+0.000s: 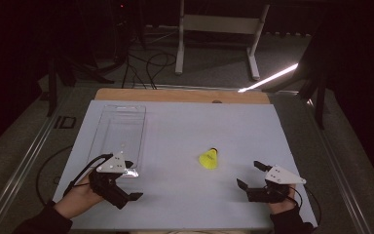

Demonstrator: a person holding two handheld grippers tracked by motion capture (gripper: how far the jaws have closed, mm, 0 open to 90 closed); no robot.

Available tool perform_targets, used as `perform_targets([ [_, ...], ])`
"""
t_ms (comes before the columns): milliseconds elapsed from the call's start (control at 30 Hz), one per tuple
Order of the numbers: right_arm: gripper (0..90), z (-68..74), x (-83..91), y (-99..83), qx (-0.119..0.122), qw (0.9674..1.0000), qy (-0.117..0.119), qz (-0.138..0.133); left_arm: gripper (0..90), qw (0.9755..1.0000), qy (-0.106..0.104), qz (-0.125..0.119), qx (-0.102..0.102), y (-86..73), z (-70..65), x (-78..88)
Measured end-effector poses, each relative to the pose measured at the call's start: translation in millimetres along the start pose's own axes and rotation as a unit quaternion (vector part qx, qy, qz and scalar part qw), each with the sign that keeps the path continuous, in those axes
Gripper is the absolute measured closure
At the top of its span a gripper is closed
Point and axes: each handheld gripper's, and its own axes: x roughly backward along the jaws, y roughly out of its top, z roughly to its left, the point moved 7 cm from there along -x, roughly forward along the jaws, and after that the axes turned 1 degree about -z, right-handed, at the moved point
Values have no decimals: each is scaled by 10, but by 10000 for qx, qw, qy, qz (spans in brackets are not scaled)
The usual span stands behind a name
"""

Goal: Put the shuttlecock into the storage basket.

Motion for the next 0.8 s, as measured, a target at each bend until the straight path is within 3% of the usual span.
perform_targets([
  [367, 98, 4, -2, 1, -7, 10000, 26, 3, 0, 9982, -197, 542, -186, 32, -33, -66],
  [533, 98, 6, -8, -4, 0, 10000, 38, 18, 0, 9956, -235, 837, -360, 71, -58, -94],
  [800, 98, 8, -24, -23, -14, 9999, 80, 74, 0, 9918, -387, 1191, -251, 128, -47, -143],
])
